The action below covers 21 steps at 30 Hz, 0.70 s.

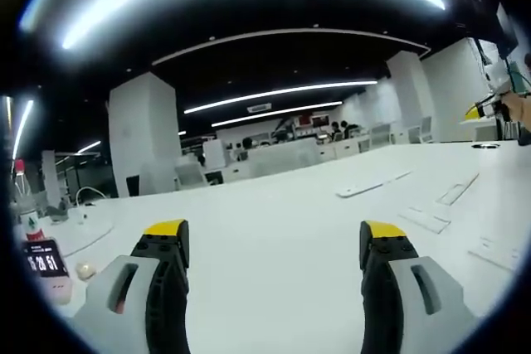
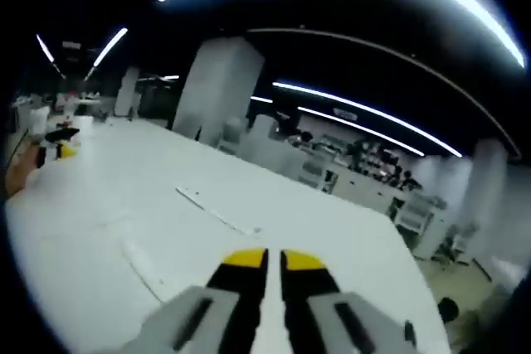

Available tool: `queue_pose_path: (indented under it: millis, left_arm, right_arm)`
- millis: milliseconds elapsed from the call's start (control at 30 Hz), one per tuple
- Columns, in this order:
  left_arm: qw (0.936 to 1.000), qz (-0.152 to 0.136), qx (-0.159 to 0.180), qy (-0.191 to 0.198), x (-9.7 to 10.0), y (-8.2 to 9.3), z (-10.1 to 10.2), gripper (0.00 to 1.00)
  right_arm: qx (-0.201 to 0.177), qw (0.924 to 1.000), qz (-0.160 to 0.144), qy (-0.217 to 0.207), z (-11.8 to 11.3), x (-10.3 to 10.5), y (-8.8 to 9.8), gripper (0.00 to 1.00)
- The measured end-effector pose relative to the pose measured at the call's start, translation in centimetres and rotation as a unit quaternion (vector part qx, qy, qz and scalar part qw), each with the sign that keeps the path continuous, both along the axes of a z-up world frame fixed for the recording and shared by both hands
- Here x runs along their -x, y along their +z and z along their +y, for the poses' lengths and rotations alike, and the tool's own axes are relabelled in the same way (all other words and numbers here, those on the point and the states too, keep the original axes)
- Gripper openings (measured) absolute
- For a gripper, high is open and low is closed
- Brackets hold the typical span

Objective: Locate the socket holder cover, grip the socket holder cover, clip it into the socket holder slot.

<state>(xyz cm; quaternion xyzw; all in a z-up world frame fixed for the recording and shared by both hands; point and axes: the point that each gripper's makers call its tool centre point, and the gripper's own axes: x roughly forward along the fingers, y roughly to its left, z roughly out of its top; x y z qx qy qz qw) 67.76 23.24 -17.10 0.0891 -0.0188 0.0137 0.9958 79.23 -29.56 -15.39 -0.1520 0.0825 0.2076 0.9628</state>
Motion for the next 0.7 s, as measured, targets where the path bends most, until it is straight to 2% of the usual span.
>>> queue_pose_path:
  millis: [67,100,200,300,400,533,600,700]
  left_arm:
    - [1.0000,0.000,0.000,0.000,0.0,0.0,0.0,0.83]
    - [1.0000,0.000,0.000,0.000,0.0,0.0,-0.1,0.83]
    - [1.0000,0.001,0.000,0.001,0.0,-0.1,0.0,0.83]
    - [1.0000,0.002,-0.001,0.002,-0.3,0.1,0.4,0.83]
    - [0.9999,0.004,-0.008,0.010,0.0,-0.1,0.3,0.82]
    - [0.9999,0.003,-0.007,0.013,0.1,0.0,0.4,0.82]
    - [0.9999,0.004,-0.006,0.013,0.2,0.1,0.3,0.82]
    - [0.9999,0.001,-0.007,0.012,0.1,0.3,0.2,0.82]
  right_arm:
    - [-0.011,0.9999,0.011,0.001,-0.1,0.2,-0.9,0.06]
    - [-0.006,0.9998,0.018,-0.010,-0.5,0.3,-2.0,0.05]
    - [-0.005,0.9995,0.027,-0.017,-0.9,0.4,-3.3,0.04]
    - [-0.023,0.9988,0.042,-0.010,-0.4,0.8,-4.5,0.04]
    - [-0.055,0.9956,0.076,-0.003,0.0,1.0,-5.6,0.04]
    - [-0.044,0.9950,0.090,0.003,0.6,1.5,-7.1,0.04]
    - [-0.044,0.9927,0.111,0.016,1.1,2.0,-8.1,0.04]
    - [-0.046,0.9910,0.124,0.022,1.7,2.0,-9.1,0.04]
